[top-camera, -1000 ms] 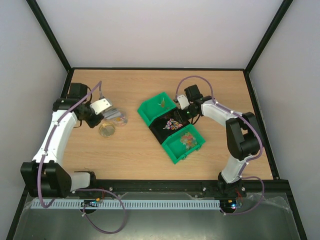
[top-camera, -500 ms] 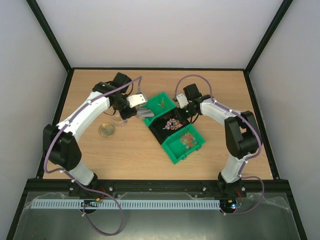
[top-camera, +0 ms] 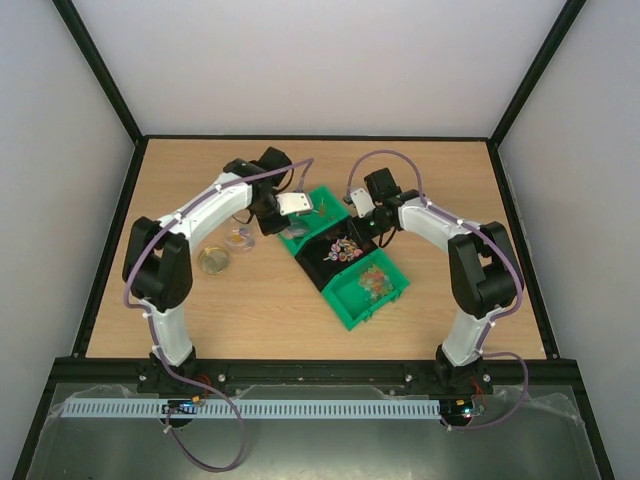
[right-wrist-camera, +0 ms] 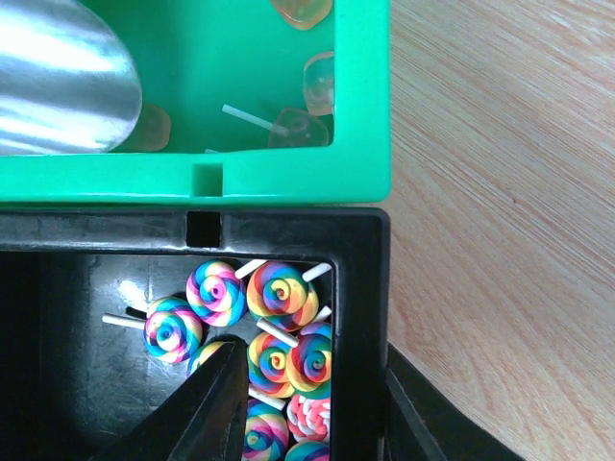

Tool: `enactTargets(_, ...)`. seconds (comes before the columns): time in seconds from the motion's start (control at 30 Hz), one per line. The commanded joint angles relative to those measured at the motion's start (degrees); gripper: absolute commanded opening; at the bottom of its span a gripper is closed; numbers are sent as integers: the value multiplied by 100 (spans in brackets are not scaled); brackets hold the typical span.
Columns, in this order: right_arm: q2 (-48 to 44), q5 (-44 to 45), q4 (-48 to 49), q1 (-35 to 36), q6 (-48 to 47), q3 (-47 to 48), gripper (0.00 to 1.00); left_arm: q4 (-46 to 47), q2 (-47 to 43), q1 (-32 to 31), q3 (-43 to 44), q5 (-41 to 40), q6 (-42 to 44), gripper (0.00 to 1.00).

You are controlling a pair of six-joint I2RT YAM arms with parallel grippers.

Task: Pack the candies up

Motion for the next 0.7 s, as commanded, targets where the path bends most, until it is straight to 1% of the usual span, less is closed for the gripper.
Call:
enactTargets(0.0,-6,-105,-176,60,56,-77,33,-214,235,-170,239,-179,485,2)
enactTargets(0.23,61,-127,-123,77,174,-48,28,-308,861,-365,405,-123,419,2)
enactTargets(0.4,56,-140,-69,102,240,-61,17,-146,1109,-378,405,50,226,2)
enactTargets(0.43,57,-140,-53,104,261,-61,13,-74,1149,-392,378,108,161,2)
enactTargets(0.53,79,-141,-27,121,278,-72,6,119,1241,-452,250,204,82,2)
enactTargets(0.6,86,-151,-13,130,278,-83,2,337,1280,-525,125,263,9,2)
enactTargets(0.67,89,-186,-15,139,269,-92,1,563,1328,-566,30,420,-122,2)
